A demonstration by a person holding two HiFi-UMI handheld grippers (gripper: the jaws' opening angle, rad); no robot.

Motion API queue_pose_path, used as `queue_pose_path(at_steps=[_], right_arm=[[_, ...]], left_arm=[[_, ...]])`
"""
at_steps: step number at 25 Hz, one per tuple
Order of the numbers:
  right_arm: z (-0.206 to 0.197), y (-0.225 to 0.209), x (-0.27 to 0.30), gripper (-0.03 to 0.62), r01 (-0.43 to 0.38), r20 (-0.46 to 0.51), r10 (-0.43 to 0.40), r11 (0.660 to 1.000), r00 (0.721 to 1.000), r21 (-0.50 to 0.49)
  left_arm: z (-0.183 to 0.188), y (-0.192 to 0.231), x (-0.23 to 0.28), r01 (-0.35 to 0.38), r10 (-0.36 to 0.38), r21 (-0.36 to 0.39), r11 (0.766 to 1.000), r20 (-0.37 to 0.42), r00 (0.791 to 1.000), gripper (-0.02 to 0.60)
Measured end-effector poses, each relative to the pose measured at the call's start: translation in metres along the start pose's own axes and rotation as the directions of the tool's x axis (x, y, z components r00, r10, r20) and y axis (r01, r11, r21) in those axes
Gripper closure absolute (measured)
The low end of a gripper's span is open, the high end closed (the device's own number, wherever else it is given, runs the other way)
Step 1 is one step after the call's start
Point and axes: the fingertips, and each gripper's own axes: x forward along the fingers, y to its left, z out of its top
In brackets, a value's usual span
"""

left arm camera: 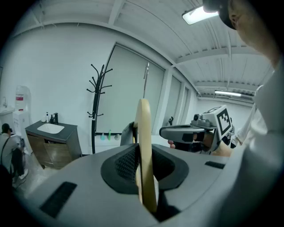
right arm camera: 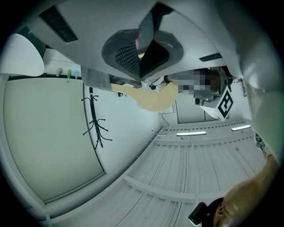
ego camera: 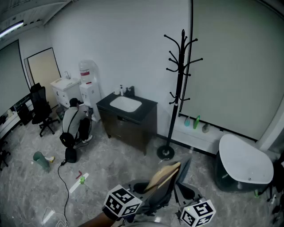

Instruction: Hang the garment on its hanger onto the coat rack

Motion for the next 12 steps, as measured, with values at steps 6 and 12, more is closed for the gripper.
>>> queue_pose_path(at_steps=[6, 12], right_arm=[[-0.0015, 0.0014, -0.0023, 0.579, 0.001, -0.002, -0.001, 1.0, 1.0, -0.002], [-0.0044, 0.0038, -0.0042, 0.579, -0.016, -0.005, 0.016, 1.0, 1.0, -0.013]], left_arm=[[-0.004, -0.0041, 0.0026, -0.01, 0.01, 0.005, 1.0, -0.005, 1.0, 0.531], [-0.0044, -0.0057, -0.0004, -0.024, 0.024, 0.004, 1.0, -0.007, 1.0, 0.531]])
